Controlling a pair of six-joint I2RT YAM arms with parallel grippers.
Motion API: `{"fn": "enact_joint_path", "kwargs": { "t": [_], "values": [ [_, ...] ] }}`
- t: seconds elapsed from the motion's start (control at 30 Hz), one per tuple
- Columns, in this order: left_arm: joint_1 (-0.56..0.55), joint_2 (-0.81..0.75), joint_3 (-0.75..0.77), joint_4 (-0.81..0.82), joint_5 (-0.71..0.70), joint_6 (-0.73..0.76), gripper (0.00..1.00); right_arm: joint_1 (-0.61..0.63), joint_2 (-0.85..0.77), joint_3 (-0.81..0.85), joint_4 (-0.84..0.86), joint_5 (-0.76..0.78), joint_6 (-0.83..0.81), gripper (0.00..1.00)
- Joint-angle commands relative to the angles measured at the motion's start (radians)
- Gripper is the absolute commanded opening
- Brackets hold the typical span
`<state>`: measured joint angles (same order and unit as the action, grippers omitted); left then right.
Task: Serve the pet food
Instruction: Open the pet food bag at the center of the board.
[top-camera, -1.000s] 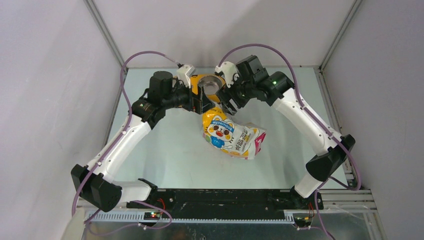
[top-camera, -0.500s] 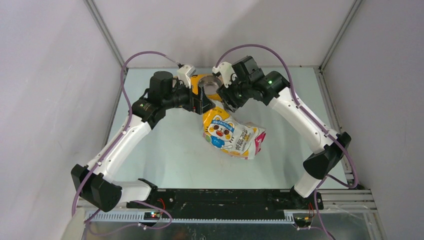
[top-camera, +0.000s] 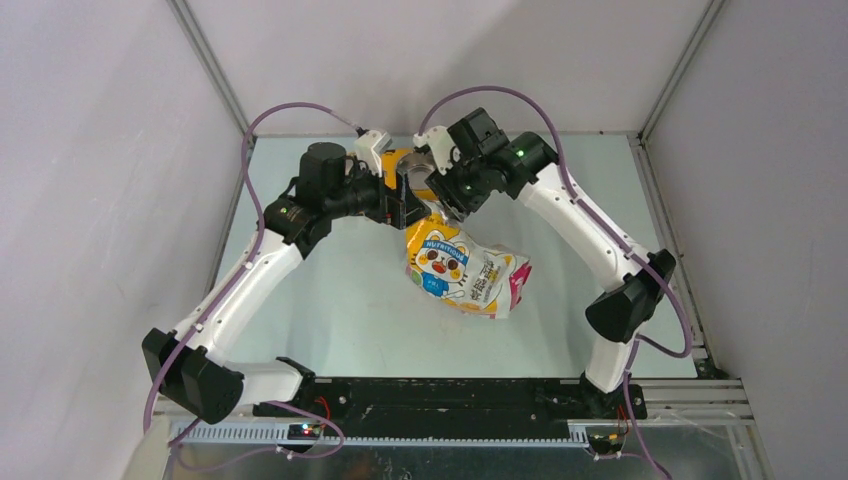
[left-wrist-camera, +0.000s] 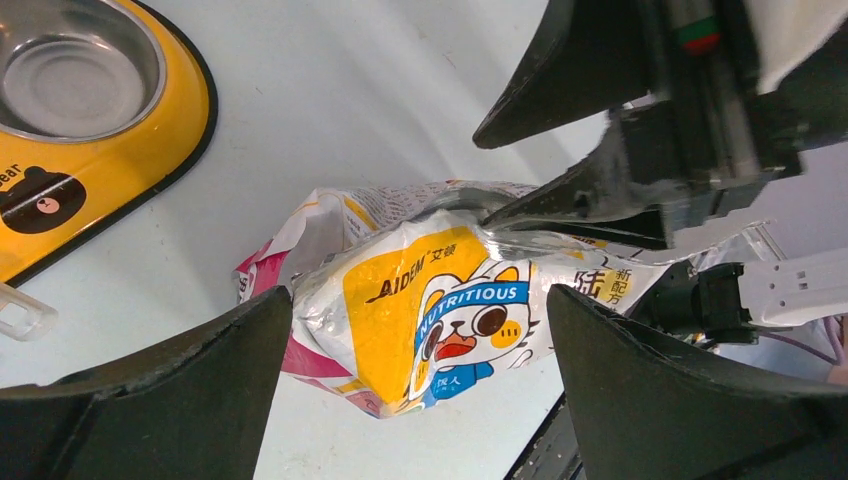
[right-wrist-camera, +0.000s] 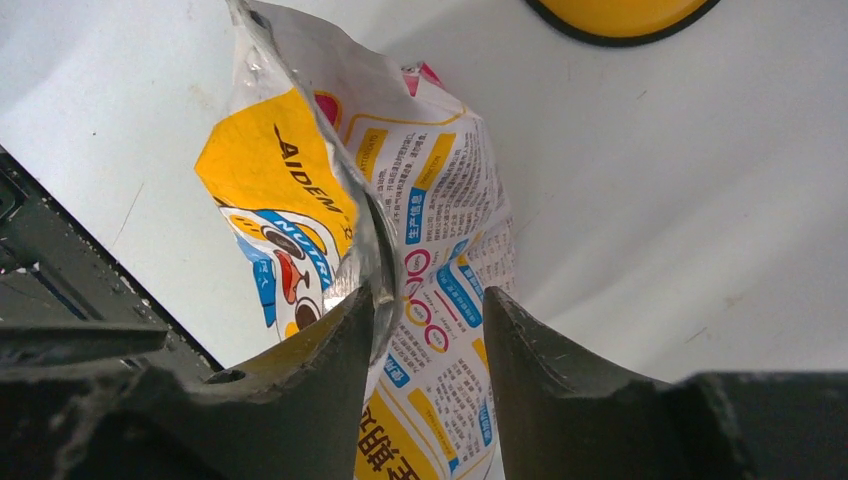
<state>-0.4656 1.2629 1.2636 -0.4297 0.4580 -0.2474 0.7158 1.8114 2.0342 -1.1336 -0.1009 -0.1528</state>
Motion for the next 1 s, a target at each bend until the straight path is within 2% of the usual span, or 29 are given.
{"fn": "enact_joint_path", "kwargs": {
  "t": [0.0, 0.17, 0.4, 0.6, 0.97],
  "values": [
    [-0.019, -0.015, 0.014, 0.012, 0.064, -0.025, 1.0, 0.0, 0.04, 0.032, -0.062, 0.011, 0.019, 0.47],
    [-0.019, -0.014, 0.014, 0.015, 0.067, -0.027, 1.0, -0.011, 0.013, 0.023, -0.053, 0.041, 0.027, 0.45],
    [-0.019, -0.012, 0.017, 0.018, 0.065, -0.027, 1.0, -0.013, -0.026, 0.021, -0.059, -0.043, 0.014, 0.44],
    [-0.024, -0.001, 0.03, 0.026, 0.072, -0.026, 1.0, -0.035, -0.026, 0.037, -0.019, 0.007, 0.016, 0.44],
    [-0.059, 0.039, 0.081, -0.002, 0.012, 0.0, 1.0, -0.077, 0.009, 0.115, -0.04, -0.107, 0.008, 0.44]
  ]
}}
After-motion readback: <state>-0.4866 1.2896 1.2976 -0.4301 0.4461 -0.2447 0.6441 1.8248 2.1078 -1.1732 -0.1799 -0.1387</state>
